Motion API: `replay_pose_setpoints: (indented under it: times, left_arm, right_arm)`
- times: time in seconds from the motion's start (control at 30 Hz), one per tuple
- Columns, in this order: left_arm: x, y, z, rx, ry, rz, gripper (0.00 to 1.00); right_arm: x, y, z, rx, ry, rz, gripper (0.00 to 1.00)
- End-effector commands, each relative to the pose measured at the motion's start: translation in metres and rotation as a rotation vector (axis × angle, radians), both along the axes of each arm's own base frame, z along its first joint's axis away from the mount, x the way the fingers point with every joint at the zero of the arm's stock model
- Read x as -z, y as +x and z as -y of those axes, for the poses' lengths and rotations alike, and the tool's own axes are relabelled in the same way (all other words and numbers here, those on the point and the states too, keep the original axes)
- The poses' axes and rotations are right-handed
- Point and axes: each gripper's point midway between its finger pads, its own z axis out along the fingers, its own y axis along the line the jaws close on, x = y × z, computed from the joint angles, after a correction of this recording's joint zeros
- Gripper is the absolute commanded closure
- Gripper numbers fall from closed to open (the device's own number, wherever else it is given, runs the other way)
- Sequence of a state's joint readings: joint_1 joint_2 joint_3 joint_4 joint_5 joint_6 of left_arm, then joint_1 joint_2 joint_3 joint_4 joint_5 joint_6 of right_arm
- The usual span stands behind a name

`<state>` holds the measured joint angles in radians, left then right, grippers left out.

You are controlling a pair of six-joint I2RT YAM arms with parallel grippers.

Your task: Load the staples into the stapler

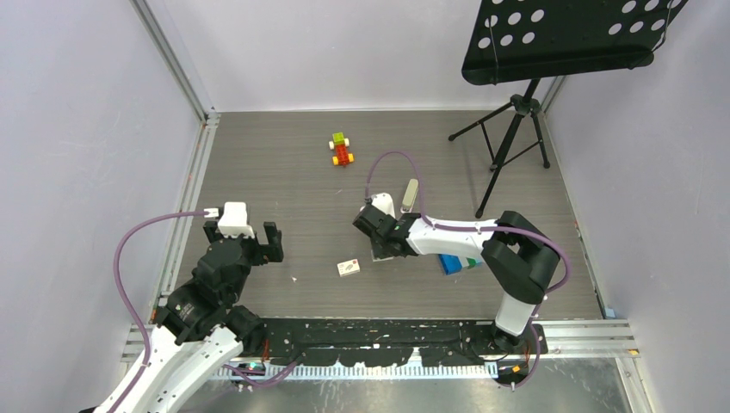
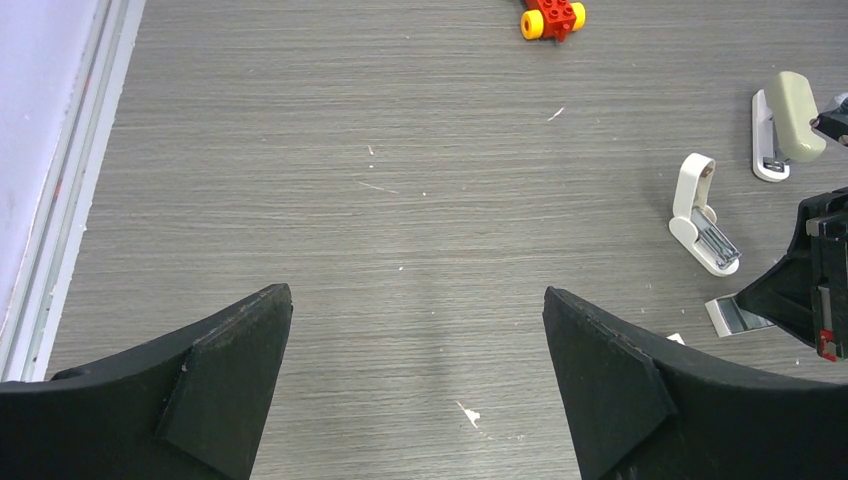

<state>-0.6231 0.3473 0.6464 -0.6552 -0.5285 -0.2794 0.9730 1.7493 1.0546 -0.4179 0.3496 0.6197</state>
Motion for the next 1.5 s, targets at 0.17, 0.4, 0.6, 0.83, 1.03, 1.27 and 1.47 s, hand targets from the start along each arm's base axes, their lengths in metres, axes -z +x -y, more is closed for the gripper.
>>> replay_pose_setpoints:
  times: [0.17,0.4,0.6,0.83,1.03,1.27,1.47]
  left_arm:
    - [-0.003,0.005,0.003,0.008,0.001,0.015,0.01]
    - [-0.002,0.006,0.005,0.01,0.004,0.009,0.01]
    - [-0.002,0.006,0.006,0.013,0.005,0.006,0.01]
    - [-0.002,0.006,0.005,0.014,0.004,0.008,0.01]
    - [-0.003,0.006,0.005,0.015,0.001,0.012,0.01]
    - [-0.003,0.005,0.005,0.015,-0.001,0.015,0.01]
    - [-0.003,0.005,0.005,0.014,-0.002,0.015,0.01]
  right_arm:
    - [-0.017,0.007,0.01,0.035,0.066,0.037,1.0]
    - [-0.015,0.007,0.011,0.002,0.044,0.034,1.0]
    - [-0.019,0.007,0.005,-0.007,0.068,0.026,0.92]
    - [-0.027,0.008,0.002,-0.002,0.076,0.023,0.81]
    - [-0.04,0.007,-0.001,0.0,0.105,0.025,0.73]
    - [-0.03,0.005,0.0,0.021,0.069,-0.011,0.68]
    - [-0.022,0.005,-0.001,0.029,0.056,-0.029,0.67]
